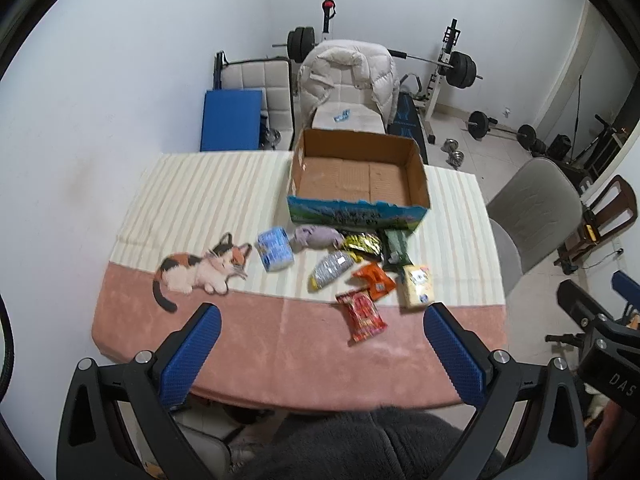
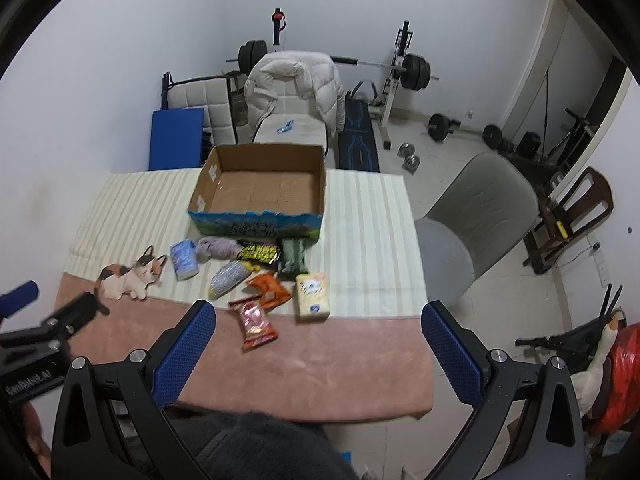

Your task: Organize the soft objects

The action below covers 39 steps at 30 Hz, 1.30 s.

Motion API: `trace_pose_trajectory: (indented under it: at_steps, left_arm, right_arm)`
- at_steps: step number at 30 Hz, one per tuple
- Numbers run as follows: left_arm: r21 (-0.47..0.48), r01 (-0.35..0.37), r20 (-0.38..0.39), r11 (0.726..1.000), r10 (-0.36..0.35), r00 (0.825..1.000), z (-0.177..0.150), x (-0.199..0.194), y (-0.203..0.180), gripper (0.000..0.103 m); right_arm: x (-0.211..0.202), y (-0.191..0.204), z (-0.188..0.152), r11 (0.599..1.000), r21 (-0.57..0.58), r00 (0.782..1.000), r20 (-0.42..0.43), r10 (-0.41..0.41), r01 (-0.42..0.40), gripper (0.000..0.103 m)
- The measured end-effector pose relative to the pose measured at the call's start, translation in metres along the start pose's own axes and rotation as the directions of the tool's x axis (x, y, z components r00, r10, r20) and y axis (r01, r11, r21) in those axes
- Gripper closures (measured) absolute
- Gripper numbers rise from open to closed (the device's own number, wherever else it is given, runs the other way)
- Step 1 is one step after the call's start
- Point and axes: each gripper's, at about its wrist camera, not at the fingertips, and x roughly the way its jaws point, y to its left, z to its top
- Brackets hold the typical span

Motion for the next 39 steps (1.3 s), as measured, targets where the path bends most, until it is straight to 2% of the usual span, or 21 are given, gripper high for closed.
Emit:
trace_pose_trajectory:
  at_steps: [3, 5, 8, 10, 13, 14, 15, 16, 17, 18, 21, 24, 26, 27, 30, 31, 32, 33, 34, 36, 39]
  left_arm:
    - [0.007, -0.039, 0.03, 0.999, 0.039, 0.999, 0.014, 0.023, 0.001, 0.0]
    - [0.011, -0.068, 0.018, 0.998, 0.068, 0.998, 0.022, 0.048, -0.001, 0.0]
    - [0.008, -0.059, -0.098, 0.998, 0.06, 0.993, 0.031, 0.113, -0.003, 0.0]
    - [-0.005, -0.02, -0.196, 1.0, 0.018, 0.98, 0.029, 0.159, -0.006, 0.0]
    - [-0.045, 0.042, -0.351, 0.998, -0.055, 0.935, 0.017, 0.222, -0.011, 0.0]
    - [-0.073, 0.063, -0.402, 0.995, -0.087, 0.912, 0.009, 0.244, -0.013, 0.0]
    - [-0.109, 0.082, -0.458, 0.991, -0.123, 0.88, -0.001, 0.272, -0.016, 0.0]
    - [-0.134, 0.089, -0.485, 0.987, -0.143, 0.863, -0.008, 0.285, -0.02, 0.001]
    - [-0.177, 0.105, -0.516, 0.979, -0.183, 0.837, -0.017, 0.309, -0.022, 0.001]
    - [-0.205, 0.109, -0.543, 0.973, -0.205, 0.814, -0.024, 0.324, -0.025, 0.001]
    - [-0.3, 0.11, -0.607, 0.948, -0.279, 0.745, -0.049, 0.372, -0.035, 0.01]
    - [-0.334, 0.099, -0.639, 0.937, -0.302, 0.707, -0.065, 0.4, -0.047, 0.01]
    - [-0.334, 0.093, -0.651, 0.938, -0.301, 0.697, -0.073, 0.412, -0.055, 0.01]
    - [-0.323, 0.09, -0.665, 0.942, -0.294, 0.686, -0.079, 0.418, -0.061, 0.01]
    - [-0.288, 0.074, -0.683, 0.955, -0.259, 0.683, -0.089, 0.426, -0.074, 0.013]
    - [-0.278, 0.072, -0.685, 0.958, -0.25, 0.684, -0.091, 0.428, -0.076, 0.02]
    - [-0.263, 0.065, -0.691, 0.962, -0.236, 0.683, -0.094, 0.429, -0.079, 0.023]
    - [-0.24, 0.061, -0.679, 0.969, -0.213, 0.702, -0.094, 0.423, -0.082, 0.029]
    - [-0.206, 0.054, -0.675, 0.977, -0.182, 0.715, -0.094, 0.42, -0.084, 0.041]
    - [-0.174, 0.06, -0.669, 0.983, -0.163, 0.726, -0.094, 0.412, -0.083, 0.052]
    - [-0.178, 0.036, -0.659, 0.983, -0.146, 0.738, -0.098, 0.404, -0.072, 0.054]
  right_arm:
    - [0.024, -0.005, 0.006, 1.0, -0.021, 1.0, 0.015, -0.017, 0.017, 0.0]
    - [0.06, -0.008, 0.012, 1.0, -0.03, 1.0, -0.019, 0.0, -0.001, 0.0]
    - [0.122, -0.015, 0.017, 0.998, -0.011, 0.991, -0.123, 0.053, -0.054, 0.0]
    - [0.172, -0.019, 0.013, 0.997, 0.019, 0.972, -0.221, 0.077, -0.075, 0.0]
    - [0.247, -0.026, -0.003, 0.993, 0.07, 0.934, -0.34, 0.112, -0.094, 0.0]
    - [0.275, -0.027, -0.01, 0.993, 0.083, 0.917, -0.382, 0.113, -0.087, 0.0]
    - [0.294, -0.028, -0.015, 0.992, 0.094, 0.906, -0.408, 0.116, -0.085, 0.0]
    - [0.322, -0.03, -0.022, 0.991, 0.106, 0.887, -0.446, 0.118, -0.079, 0.0]
    - [0.342, -0.031, -0.027, 0.991, 0.112, 0.874, -0.471, 0.121, -0.077, 0.0]
    - [0.356, -0.03, -0.031, 0.99, 0.116, 0.867, -0.482, 0.124, -0.077, 0.0]
    - [0.408, -0.031, -0.044, 0.989, 0.125, 0.833, -0.538, 0.13, -0.073, 0.008]
    - [0.436, -0.026, -0.051, 0.989, 0.125, 0.813, -0.565, 0.141, -0.085, 0.01]
    - [0.449, -0.024, -0.054, 0.987, 0.129, 0.8, -0.58, 0.155, -0.097, 0.01]
    - [0.456, -0.024, -0.057, 0.984, 0.139, 0.791, -0.587, 0.171, -0.109, 0.01]
    - [0.47, -0.02, -0.062, 0.982, 0.143, 0.77, -0.611, 0.186, -0.124, 0.01]
    - [0.475, -0.016, -0.063, 0.982, 0.137, 0.764, -0.617, 0.188, -0.131, 0.01]
    - [0.48, -0.012, -0.065, 0.982, 0.127, 0.758, -0.624, 0.189, -0.14, 0.01]
    - [0.484, -0.009, -0.066, 0.982, 0.12, 0.754, -0.629, 0.19, -0.148, 0.011]
    - [0.49, -0.004, -0.068, 0.982, 0.109, 0.746, -0.64, 0.187, -0.153, 0.012]
    - [0.499, 0.004, -0.072, 0.981, 0.1, 0.731, -0.655, 0.193, -0.169, 0.02]
    - [0.512, 0.017, -0.077, 0.983, 0.085, 0.727, -0.663, 0.179, -0.165, 0.021]
